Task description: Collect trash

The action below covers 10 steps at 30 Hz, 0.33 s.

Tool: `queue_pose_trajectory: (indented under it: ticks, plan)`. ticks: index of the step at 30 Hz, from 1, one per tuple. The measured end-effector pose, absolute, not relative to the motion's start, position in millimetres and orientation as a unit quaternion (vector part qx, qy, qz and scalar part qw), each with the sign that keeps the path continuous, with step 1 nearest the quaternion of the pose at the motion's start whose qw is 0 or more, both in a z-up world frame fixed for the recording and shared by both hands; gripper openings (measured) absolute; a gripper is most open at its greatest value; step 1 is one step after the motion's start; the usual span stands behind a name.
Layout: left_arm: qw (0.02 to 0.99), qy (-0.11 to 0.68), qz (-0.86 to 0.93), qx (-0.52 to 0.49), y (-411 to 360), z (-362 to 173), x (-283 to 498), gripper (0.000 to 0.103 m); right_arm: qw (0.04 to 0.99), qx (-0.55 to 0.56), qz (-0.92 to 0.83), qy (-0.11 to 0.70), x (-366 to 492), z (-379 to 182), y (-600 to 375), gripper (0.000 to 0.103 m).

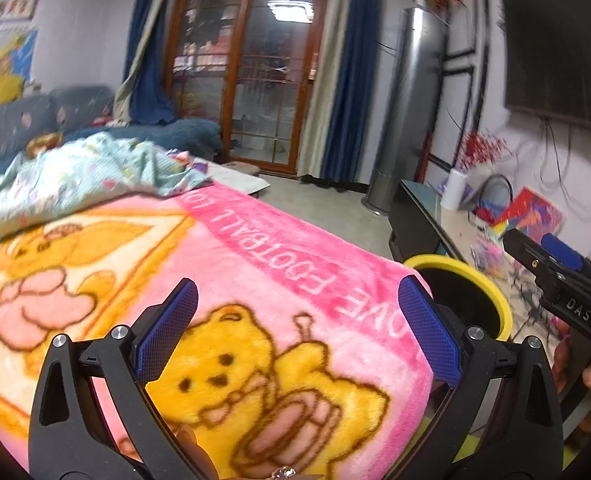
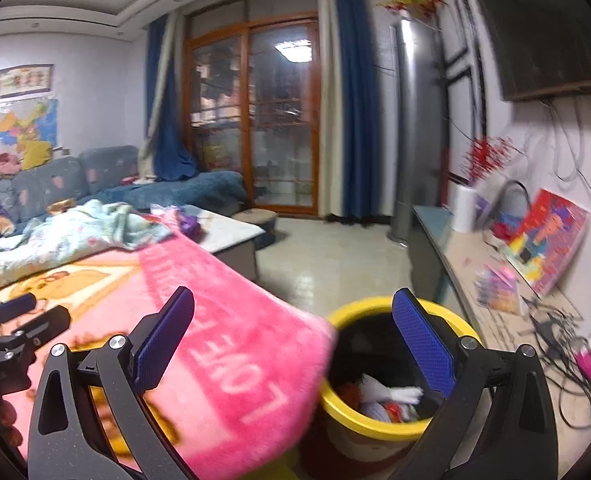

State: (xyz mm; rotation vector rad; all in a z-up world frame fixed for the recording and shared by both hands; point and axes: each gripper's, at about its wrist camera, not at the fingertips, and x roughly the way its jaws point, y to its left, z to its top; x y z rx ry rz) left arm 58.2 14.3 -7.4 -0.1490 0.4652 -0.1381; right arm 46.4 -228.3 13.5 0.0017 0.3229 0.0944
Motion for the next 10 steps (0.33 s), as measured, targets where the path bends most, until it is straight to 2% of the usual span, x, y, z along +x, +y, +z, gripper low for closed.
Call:
queue_pose_trajectory:
  ticks: [5,10]
  plan:
    - [0.96,0.251,0.065,-0.109,112.9,-10.9,47.4,0.092,0.962,-0.012,0.185,0.201,65.5,22.8,-136.6,0.097]
    - [0.899,0.319,0.277,-0.116,265.6,-40.7,9.9,0.092,0.882,-0.069,0.357,0.299,72.6,-7.1,35.6,0.097]
